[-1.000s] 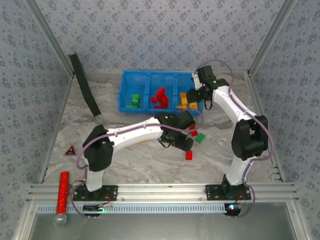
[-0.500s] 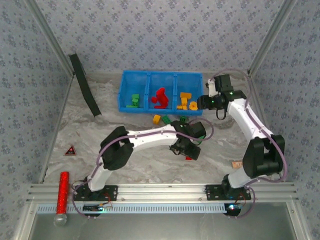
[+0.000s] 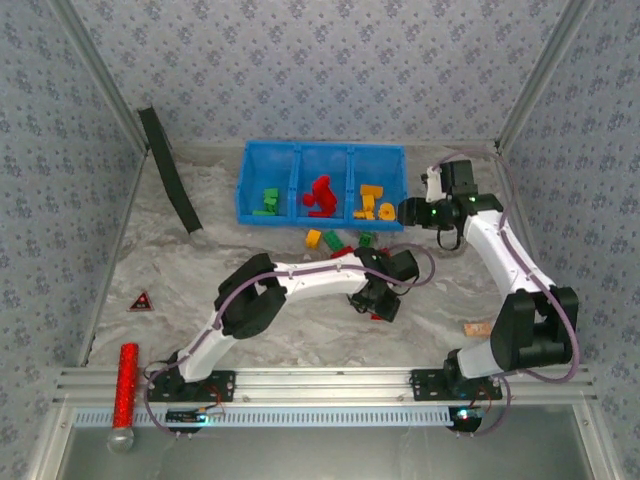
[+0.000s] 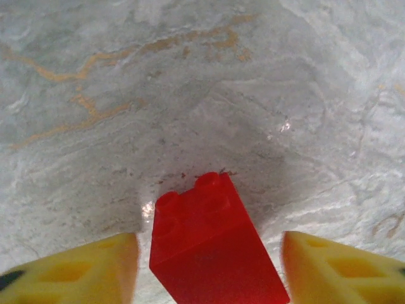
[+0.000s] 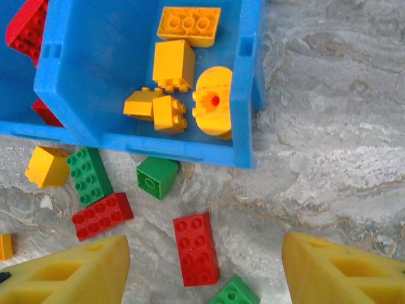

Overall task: Sort the legos into containers by color
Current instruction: Pick up the lego from the middle-left of the table, then place the lego in the container.

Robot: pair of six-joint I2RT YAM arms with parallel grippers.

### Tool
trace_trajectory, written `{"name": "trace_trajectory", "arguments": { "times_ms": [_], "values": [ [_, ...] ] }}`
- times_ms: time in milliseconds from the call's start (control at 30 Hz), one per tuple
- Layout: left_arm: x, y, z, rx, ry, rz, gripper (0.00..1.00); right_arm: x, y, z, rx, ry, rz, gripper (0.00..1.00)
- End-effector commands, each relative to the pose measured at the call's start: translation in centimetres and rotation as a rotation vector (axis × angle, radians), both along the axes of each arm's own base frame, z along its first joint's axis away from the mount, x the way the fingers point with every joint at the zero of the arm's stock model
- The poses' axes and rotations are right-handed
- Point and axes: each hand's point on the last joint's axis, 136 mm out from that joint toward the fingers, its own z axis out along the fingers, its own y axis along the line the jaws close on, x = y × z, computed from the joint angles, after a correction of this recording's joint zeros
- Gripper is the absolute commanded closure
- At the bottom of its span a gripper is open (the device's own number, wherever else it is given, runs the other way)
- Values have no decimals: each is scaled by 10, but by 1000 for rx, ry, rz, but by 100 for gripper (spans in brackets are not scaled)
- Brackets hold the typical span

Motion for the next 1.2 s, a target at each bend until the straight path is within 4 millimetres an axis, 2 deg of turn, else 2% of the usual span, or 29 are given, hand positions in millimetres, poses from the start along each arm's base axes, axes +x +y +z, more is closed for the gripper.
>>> {"name": "trace_trajectory", "arguments": {
  "times_ms": [0,67,233,333,433,533,667,800,900,933,967,1167],
  "values": [
    [-3,2,-6,27,15,-8,54,-10,-8,10,16,-16,-28,33],
    [-2,3,-10,21,36,6,61,-16,-12,12,14,-21,-30,32],
    [2,10,-15,10,61,44,68,-28,-20,18,22,-49,-46,31],
    [7,17,-10,3,46,55,71,-36,-24,18,22,-44,-59,31],
    [22,30,8,1,2,67,74,-47,-27,11,22,-15,-76,31],
    [49,45,41,-21,-71,89,76,-63,-24,-2,49,28,-86,31],
    [99,66,89,-73,-179,142,77,-85,-23,-19,83,71,-118,31],
    [148,81,124,-104,-288,169,77,-101,-20,-27,122,94,-148,30],
    [185,87,134,-115,-338,193,78,-113,-17,-30,147,108,-165,30],
    [195,90,131,-111,-346,203,78,-116,-16,-31,153,115,-170,30],
    [209,88,139,-130,-368,214,78,-120,-15,-31,160,121,-172,30],
    [261,89,129,-122,-410,252,79,-137,-11,-43,177,166,-198,28]
  ]
}}
